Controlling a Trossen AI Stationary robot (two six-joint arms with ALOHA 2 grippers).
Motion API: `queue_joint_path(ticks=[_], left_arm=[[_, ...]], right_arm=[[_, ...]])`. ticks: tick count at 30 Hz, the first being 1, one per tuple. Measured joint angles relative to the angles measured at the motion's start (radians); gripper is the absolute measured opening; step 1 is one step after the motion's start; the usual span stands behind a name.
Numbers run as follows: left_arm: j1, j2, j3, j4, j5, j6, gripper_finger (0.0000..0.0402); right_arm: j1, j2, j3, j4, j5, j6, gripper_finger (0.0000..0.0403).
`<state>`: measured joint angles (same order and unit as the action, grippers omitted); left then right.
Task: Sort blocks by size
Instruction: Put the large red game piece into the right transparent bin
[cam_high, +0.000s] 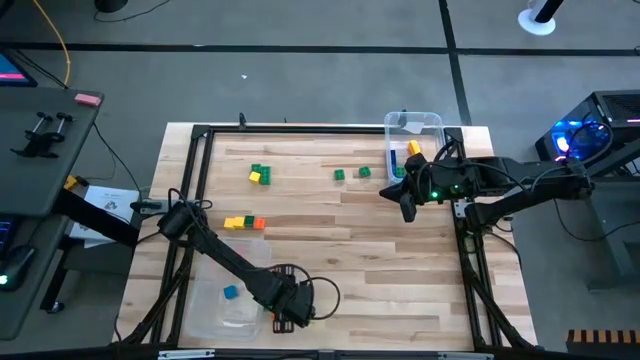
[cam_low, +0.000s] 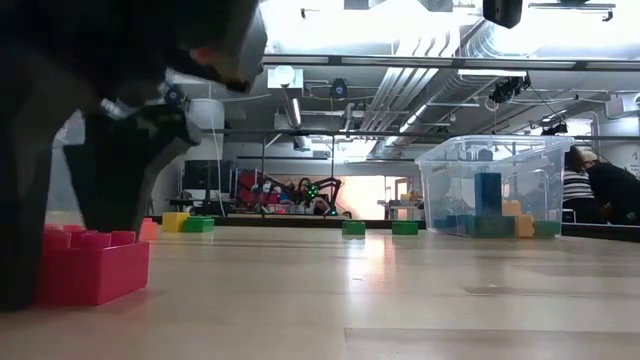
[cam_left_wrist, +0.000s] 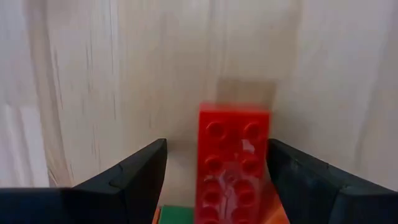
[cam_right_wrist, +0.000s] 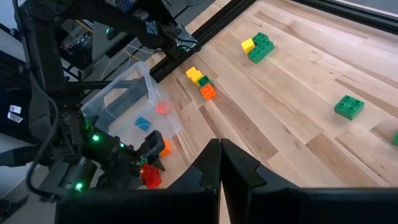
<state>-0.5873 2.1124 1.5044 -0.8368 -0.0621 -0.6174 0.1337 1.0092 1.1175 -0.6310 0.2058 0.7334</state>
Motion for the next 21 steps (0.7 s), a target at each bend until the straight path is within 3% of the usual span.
queue_joint_path(ticks=[4, 9, 13, 17, 21], left_arm=[[0.0, -0.003, -0.017, 0.012, -0.001, 0.0, 0.0218], [0.01, -0.003, -0.018, 0.08, -0.001, -0.014, 0.0094], [0.044, -0.003, 0.022, 0.093, -0.054, 0.013, 0.0093], [0.124, -0.056, 0.076, 0.062, -0.233, 0.125, 0.0093], [0.25, -0.142, 0.083, 0.11, -0.416, 0.259, 0.0093]], right_arm=[[0.0, 0.0, 0.0, -0.001, 0.0, 0.0, 0.0], [0.0, 0.0, 0.0, -0.004, 0.019, -0.009, 0.0], [0.0, 0.0, 0.0, 0.002, 0.051, -0.019, 0.0], [0.0, -0.001, -0.001, 0.06, 0.083, -0.05, 0.0], [-0.003, -0.002, -0.001, 0.247, 0.084, -0.122, 0.0]])
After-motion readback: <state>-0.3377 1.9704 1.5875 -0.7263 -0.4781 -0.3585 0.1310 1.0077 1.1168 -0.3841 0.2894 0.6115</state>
